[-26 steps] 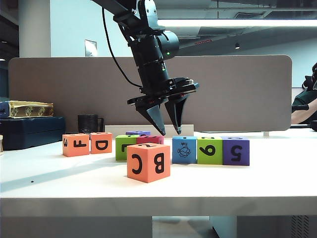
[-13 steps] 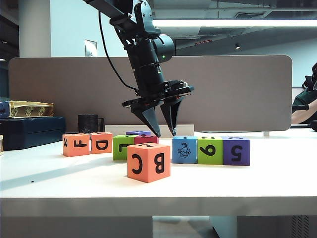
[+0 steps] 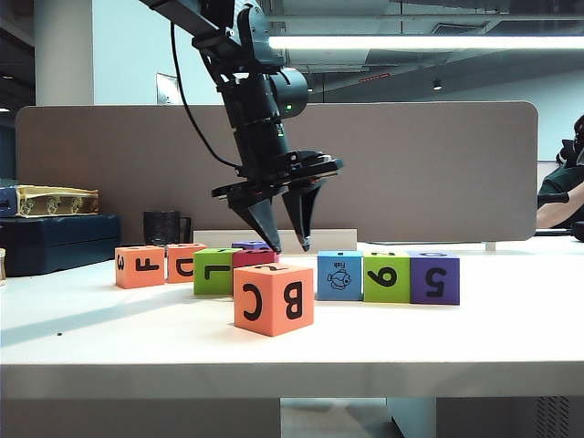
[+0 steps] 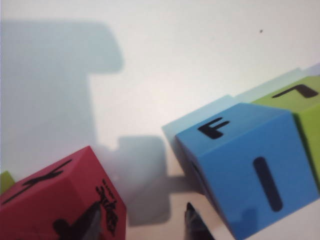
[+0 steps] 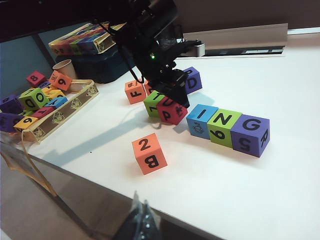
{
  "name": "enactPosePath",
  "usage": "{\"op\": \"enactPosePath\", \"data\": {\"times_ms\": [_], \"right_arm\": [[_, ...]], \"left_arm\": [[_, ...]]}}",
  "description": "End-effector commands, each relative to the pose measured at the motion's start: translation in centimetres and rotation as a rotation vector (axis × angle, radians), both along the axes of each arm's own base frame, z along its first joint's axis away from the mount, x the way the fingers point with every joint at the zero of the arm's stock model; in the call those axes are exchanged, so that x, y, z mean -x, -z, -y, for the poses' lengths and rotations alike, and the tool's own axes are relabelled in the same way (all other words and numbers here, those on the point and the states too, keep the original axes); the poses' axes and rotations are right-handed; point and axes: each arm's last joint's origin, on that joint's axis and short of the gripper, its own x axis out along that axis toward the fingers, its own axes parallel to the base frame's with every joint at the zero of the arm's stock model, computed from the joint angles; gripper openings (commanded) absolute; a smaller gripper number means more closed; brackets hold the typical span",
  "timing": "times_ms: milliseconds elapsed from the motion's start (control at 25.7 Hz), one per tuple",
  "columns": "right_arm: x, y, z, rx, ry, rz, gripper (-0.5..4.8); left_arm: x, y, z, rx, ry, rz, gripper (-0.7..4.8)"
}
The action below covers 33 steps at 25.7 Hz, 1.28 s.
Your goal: Select the appropriate blocks from the scattered letter blocks on the table and arrange them in a row to spell out "TURING".
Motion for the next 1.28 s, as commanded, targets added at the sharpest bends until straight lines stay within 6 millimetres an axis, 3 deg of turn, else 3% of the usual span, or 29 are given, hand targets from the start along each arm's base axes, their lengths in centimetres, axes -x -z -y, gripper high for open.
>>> {"op": "enactPosePath", "data": {"times_ms": [39, 350, 545, 700, 895, 1051, 1206, 1284], "right_arm": [[0.2, -0.2, 0.0, 0.003, 0.002, 0.030, -0.01], [0.2, -0.2, 0.0, 0.003, 0.003, 0.030, -0.01], [0.2, -0.2, 0.0, 0.007, 0.021, 0.030, -0.01], [0.2, -0.2, 0.0, 0.007, 0.021, 0.029, -0.01], [0.2, -0.2, 0.0, 0.006, 0.021, 0.024, -0.01], [0.2, -0.2, 0.0, 0.006, 0.020, 0.023, -0.01], [0.2, -0.1, 0.0, 0.006, 0.020, 0.021, -0.01], [0.2, -0.1, 0.0, 0.006, 0.020, 0.016, -0.01]], "left_arm": [[-0.1, -0.1, -0.8, -0.030, -0.026, -0.013, 2.09], [-0.4, -0.2, -1.3, -0.012, -0.034, -0.015, 2.16], [-0.2, -1.9, -0.7, 0.150, 0.028, -0.049, 2.19], [-0.9, -4.2, -0.5, 0.187, 0.024, 0.087, 2.19], [-2.6, -6.0, -1.0, 0.091, -0.066, 0.361, 2.25], [-3.6, -6.2, -1.9, 0.041, -0.054, 0.451, 3.16], [-4.6, -6.1, -3.3, 0.040, -0.072, 0.475, 3.25], [-5.3, -5.5, -3.9, 0.039, -0.085, 0.474, 3.76]]}}
